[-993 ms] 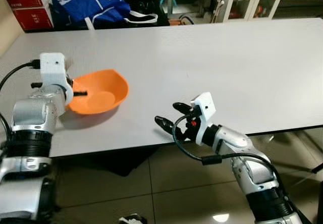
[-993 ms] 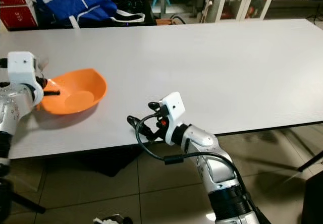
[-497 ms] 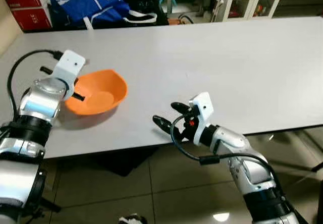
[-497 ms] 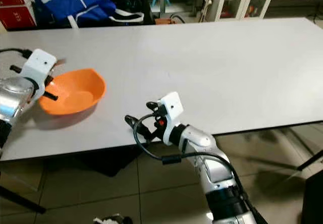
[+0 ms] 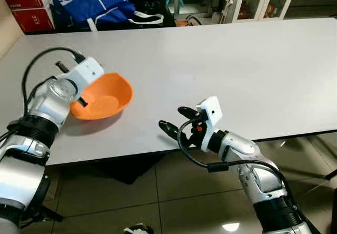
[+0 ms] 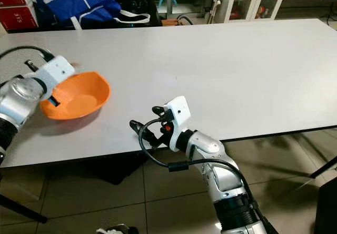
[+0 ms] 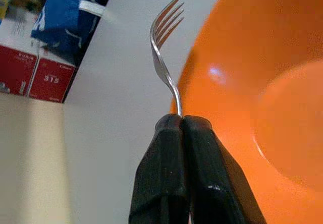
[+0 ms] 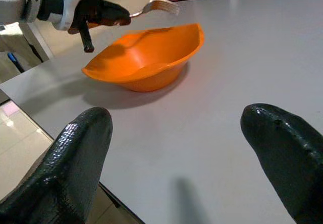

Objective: Setting the table

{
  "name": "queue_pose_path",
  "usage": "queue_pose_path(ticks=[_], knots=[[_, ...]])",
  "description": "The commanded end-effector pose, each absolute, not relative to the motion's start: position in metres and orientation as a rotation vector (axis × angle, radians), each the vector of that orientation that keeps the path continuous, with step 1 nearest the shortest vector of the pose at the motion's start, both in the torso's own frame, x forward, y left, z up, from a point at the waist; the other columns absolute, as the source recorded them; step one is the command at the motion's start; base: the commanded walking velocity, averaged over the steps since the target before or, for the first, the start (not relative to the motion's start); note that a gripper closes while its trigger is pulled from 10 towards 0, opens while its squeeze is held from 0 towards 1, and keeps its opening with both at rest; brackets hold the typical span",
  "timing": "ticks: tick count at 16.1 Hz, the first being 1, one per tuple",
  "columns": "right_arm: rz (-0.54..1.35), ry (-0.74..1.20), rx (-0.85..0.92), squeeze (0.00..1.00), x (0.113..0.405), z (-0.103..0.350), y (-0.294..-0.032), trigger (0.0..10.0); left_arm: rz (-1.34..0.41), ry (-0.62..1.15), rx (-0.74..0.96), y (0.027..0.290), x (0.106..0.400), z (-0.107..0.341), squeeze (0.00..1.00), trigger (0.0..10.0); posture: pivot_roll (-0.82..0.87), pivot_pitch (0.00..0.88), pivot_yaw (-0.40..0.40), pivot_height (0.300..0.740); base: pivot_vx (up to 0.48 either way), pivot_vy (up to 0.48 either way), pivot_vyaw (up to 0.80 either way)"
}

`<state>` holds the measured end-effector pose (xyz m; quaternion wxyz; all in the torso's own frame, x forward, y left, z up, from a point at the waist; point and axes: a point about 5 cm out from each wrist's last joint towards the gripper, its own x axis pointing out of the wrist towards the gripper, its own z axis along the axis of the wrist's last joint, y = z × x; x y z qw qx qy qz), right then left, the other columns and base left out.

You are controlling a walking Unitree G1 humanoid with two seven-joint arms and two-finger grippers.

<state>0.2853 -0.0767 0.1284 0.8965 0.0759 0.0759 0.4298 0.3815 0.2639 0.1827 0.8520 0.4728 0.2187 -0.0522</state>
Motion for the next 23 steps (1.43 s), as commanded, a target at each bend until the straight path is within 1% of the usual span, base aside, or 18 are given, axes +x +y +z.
queue_pose_path(ticks=[1,6,11,17,21,22,23], knots=[[0.885,0.155,0.144,0.00,0.286,0.128,-0.076,10.0,-0.133,0.452,1.056,0.263,0.384,0.188,0.00,10.0,-0.06,0.000,0.065,0.740,0.000,0.000,0.00],[0.884,0.159,0.143,0.00,0.284,0.127,-0.077,10.0,-0.183,0.463,1.171,0.261,0.385,0.180,0.00,10.0,-0.06,0.000,0.065,0.740,0.000,0.000,0.00],[0.883,0.164,0.144,0.00,0.283,0.125,-0.077,10.0,-0.264,0.448,1.294,0.254,0.386,0.174,0.00,10.0,-0.07,0.001,0.069,0.740,0.000,0.000,0.00],[0.883,0.167,0.145,0.00,0.281,0.125,-0.076,10.0,-0.335,0.458,1.356,0.250,0.383,0.164,0.00,10.0,-0.07,0.007,0.072,0.740,0.000,0.000,0.00],[0.883,0.167,0.146,0.00,0.282,0.125,-0.075,10.0,-0.377,0.484,1.409,0.252,0.381,0.161,0.00,10.0,-0.07,0.009,0.073,0.740,0.000,0.000,0.00],[0.883,0.167,0.147,0.00,0.282,0.125,-0.075,10.0,-0.378,0.487,1.413,0.253,0.381,0.161,0.05,10.0,-0.07,0.009,0.073,0.740,0.000,0.000,0.00],[0.882,0.167,0.146,0.00,0.282,0.125,-0.075,10.0,-0.376,0.488,1.410,0.253,0.381,0.162,0.78,10.0,-0.07,0.009,0.073,0.740,0.000,0.000,0.00]])
